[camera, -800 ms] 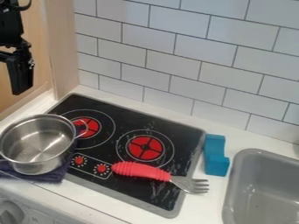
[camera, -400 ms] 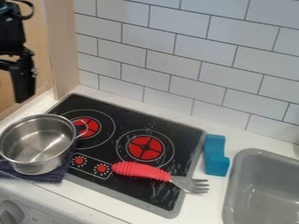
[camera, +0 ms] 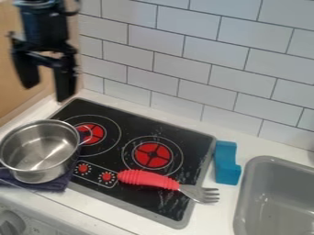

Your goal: Move the blue object on the upper left of the burner

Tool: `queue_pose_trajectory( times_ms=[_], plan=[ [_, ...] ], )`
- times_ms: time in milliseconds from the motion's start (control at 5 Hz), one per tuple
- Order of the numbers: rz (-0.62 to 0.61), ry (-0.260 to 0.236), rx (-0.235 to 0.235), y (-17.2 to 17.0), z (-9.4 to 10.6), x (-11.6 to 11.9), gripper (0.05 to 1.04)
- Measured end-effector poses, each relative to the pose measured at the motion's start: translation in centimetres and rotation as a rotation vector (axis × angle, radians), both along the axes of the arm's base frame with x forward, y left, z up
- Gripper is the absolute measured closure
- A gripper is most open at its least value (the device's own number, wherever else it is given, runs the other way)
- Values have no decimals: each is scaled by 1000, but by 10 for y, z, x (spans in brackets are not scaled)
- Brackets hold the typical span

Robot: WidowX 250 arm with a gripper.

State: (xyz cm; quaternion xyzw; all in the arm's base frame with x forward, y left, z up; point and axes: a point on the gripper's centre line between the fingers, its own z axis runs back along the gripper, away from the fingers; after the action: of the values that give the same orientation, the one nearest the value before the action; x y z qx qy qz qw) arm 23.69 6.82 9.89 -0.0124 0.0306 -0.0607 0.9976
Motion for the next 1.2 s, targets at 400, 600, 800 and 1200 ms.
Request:
queue_pose_trajectory(
  times_ms=[400, 600, 800, 1200],
  plan=[
    [-78, -50, 15, -65, -6, 31, 85],
    [-85, -65, 32, -100, -13, 43, 85],
    [-101, -67, 31, -130, -21, 50, 85],
    [-74, -43, 22, -184, -49, 50, 85]
  ],
)
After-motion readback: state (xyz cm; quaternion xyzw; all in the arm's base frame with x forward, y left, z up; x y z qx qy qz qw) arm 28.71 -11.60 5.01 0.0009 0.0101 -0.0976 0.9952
